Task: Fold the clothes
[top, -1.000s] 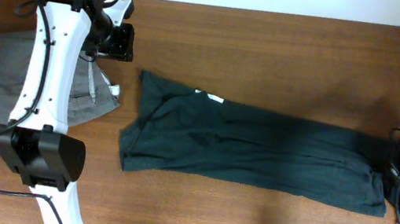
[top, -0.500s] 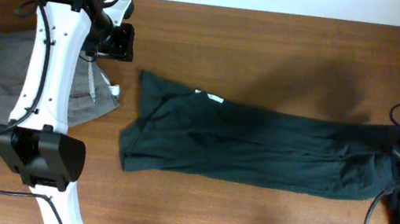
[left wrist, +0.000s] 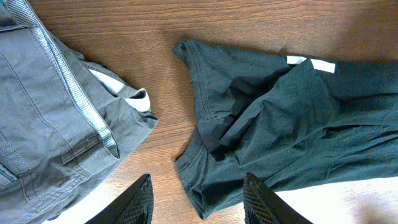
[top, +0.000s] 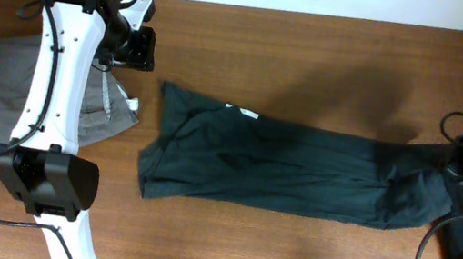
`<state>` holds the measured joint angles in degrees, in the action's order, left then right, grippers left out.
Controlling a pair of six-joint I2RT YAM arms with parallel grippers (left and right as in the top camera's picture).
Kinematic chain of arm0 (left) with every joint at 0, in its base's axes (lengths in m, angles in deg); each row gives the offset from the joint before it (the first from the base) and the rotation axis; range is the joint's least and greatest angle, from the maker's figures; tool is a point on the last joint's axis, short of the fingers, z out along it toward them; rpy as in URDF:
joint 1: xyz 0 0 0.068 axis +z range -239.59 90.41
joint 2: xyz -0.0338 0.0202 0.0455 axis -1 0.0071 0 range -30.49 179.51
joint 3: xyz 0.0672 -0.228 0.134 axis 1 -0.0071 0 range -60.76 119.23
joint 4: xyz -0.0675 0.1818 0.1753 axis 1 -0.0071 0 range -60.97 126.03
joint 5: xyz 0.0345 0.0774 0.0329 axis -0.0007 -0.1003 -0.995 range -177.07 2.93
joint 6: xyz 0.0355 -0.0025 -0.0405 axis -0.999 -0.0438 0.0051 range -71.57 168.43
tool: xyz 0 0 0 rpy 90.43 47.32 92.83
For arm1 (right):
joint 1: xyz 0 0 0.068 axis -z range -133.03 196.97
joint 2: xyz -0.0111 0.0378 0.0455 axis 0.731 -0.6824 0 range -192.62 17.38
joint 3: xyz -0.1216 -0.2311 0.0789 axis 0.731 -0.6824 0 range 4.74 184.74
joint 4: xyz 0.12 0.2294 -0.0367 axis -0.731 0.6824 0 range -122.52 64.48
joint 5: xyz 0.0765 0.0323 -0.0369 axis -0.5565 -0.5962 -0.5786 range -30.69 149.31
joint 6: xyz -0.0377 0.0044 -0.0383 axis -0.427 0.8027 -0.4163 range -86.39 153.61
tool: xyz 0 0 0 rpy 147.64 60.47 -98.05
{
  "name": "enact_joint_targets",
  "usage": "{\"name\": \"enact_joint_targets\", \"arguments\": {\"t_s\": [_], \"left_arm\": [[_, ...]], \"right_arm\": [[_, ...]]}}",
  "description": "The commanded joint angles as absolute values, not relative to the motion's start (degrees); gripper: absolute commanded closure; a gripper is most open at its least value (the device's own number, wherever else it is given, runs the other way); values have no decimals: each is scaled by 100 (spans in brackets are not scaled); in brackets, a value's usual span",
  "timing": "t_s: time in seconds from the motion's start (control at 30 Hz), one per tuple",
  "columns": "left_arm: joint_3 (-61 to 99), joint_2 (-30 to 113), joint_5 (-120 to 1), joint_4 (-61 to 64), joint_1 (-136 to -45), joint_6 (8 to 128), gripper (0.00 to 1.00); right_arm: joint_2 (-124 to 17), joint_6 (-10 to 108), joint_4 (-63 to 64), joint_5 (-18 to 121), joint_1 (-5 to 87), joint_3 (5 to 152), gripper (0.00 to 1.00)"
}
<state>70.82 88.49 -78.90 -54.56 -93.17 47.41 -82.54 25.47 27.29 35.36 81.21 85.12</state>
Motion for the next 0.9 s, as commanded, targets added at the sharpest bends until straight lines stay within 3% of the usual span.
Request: {"name": "enact_joint_targets", "arguments": {"t_s": [0.0, 0.33, 0.57, 0.8, 0.83, 0.87], "left_arm": [[7150, 8755, -7831, -5447, -9321, 4752, 53], [7150, 8755, -7829, -5462, -9321, 4755, 53], [7150, 8755, -7829, -5462, -9321, 4755, 53], [7150, 8755, -7829, -5462, -9321, 4755, 53], [7150, 8755, -7829, -5453, -9323, 4755, 53], [7150, 8755, -7829, -5445, -9321, 4755, 53]], "right_arm": [[-8046, 2280, 2796, 2883, 7583, 8494, 96], [-8040, 2636, 2720, 3973, 6904, 8492, 96], [-8040, 2702, 2598, 4249, 7157, 8492, 92], [-8048, 2982, 2289, 5029, 7874, 8492, 96], [-8048, 2975, 2213, 4917, 7972, 8492, 95], [-8048, 2960, 2149, 4821, 8071, 8492, 87]]}}
